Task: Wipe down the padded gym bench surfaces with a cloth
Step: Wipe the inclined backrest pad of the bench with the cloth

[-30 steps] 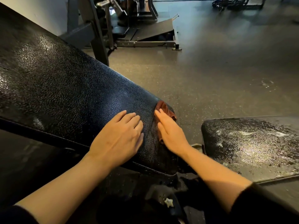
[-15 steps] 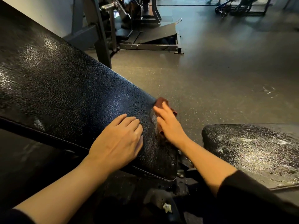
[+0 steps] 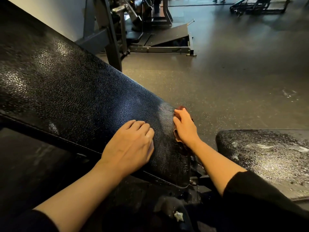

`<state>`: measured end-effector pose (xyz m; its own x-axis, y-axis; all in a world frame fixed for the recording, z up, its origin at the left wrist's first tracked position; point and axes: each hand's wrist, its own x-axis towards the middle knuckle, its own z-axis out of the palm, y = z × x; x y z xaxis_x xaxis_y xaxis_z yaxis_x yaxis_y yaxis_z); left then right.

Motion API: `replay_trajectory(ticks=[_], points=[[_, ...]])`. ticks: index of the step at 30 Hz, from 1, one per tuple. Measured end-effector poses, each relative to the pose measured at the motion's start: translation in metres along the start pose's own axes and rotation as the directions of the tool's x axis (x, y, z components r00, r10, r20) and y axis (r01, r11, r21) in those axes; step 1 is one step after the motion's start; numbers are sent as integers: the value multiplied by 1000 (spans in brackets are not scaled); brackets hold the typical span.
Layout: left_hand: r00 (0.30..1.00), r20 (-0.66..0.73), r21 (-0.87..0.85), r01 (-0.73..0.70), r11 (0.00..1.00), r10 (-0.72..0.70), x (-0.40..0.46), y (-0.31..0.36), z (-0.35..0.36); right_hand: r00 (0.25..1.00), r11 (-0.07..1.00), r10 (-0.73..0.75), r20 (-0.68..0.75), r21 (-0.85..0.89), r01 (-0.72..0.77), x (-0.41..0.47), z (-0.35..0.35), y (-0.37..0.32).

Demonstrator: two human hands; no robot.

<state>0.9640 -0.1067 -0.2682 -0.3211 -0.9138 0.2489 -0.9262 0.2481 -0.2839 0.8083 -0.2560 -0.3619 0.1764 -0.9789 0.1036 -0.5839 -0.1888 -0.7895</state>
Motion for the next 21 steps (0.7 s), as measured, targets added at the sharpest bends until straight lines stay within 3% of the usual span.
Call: replay_trajectory(ticks=[2,6,9,12,16,18,21], points=[[1000,1,-16,0,1000,0,1,0,-1,1000,1000,-24,-1,-1,24,13,9,-26],[1000,18,-24,1,1000,-1,0,1,-4,946,945,-318,61,97,311,-6,24,-78],[1000,13,-27,8,1000,-8,-3,1,-4,896,896,-438,74,118,428,-27,16,-63],[1000,-1,-34,12,999,-12,-3,1,-3,940,942,-335,63,6,335,-9,9,-38],[1000,3,-54,31,998,-31,0,1,-2,979,979,-196,61,-49,199,18,17,-56],[999,7,-54,33,998,-33,0,0,-3,969,971,-237,77,-17,239,23,24,-77],[999,23,-36,42,998,-41,-1,1,-6,892,900,-436,118,56,433,19,34,-118]])
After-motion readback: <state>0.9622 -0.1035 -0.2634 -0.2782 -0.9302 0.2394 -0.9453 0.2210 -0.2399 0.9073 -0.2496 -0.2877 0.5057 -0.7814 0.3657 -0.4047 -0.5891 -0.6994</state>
